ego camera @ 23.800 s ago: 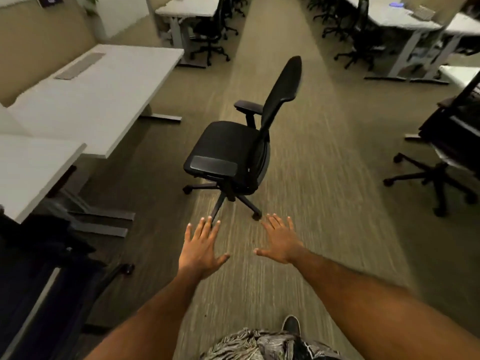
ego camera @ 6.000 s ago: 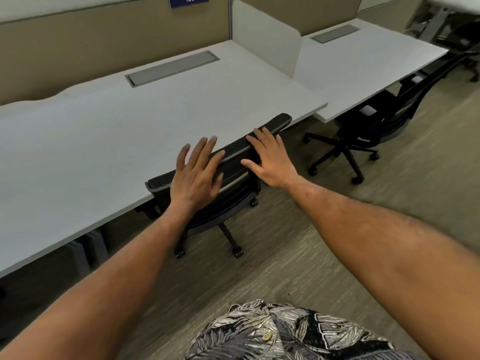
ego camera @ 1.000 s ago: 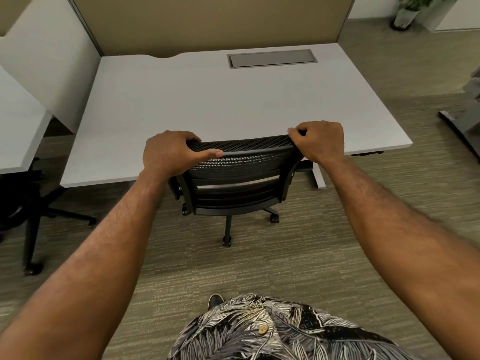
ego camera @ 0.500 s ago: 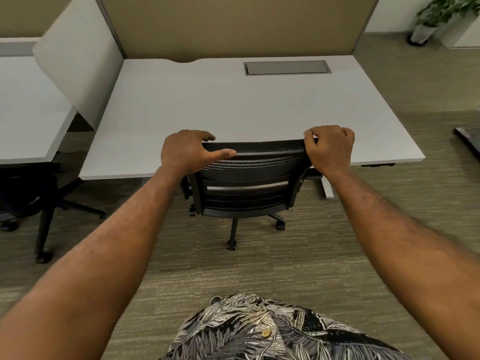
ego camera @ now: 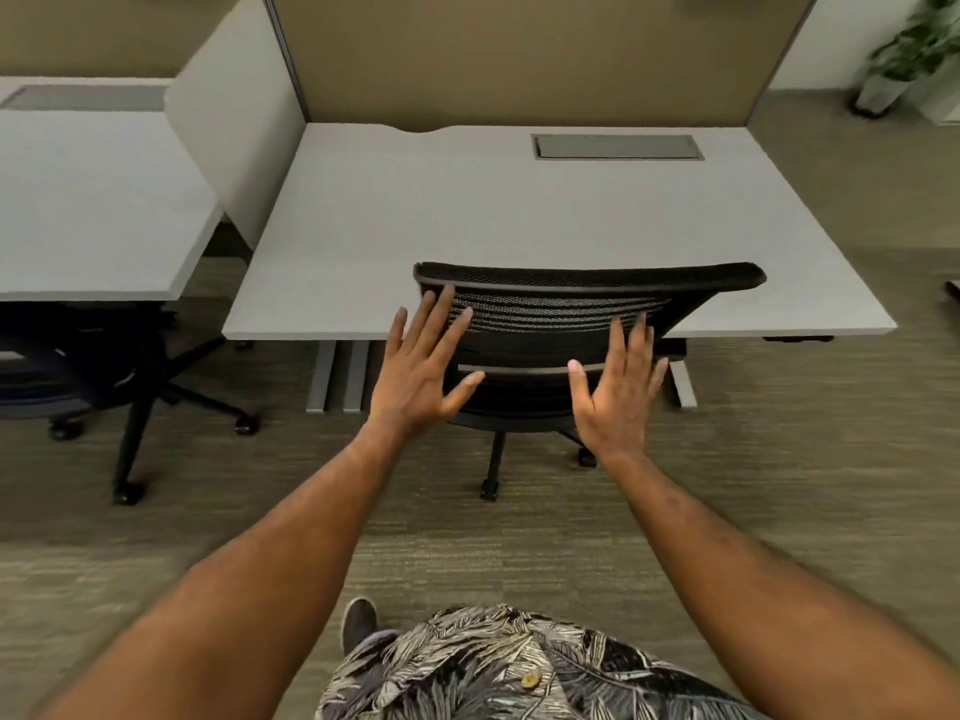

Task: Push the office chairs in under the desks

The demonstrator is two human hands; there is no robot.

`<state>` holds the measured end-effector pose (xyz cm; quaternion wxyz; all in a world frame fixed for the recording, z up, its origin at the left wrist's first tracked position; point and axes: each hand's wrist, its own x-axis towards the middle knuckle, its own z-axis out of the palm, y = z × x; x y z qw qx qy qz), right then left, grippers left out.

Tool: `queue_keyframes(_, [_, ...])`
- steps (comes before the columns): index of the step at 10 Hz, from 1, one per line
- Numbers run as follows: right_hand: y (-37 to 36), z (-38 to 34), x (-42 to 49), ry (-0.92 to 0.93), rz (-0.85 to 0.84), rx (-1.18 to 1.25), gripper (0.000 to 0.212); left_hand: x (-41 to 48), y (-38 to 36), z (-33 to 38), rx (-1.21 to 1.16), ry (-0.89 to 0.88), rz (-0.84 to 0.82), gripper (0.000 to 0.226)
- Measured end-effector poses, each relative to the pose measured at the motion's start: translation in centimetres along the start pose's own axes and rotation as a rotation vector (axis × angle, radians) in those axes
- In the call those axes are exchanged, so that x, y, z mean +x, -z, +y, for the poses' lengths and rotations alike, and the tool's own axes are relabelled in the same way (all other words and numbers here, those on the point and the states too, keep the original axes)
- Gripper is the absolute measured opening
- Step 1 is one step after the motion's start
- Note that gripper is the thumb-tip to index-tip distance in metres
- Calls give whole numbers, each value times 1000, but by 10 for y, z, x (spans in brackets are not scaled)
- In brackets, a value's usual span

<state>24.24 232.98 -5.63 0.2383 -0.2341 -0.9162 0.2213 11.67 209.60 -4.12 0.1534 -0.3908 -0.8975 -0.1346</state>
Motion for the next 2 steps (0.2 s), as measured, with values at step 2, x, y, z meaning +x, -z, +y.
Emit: queue_keyframes(2, [-72, -60, -45, -70, -157, 36, 77, -57, -6, -98, -62, 142, -311, 85])
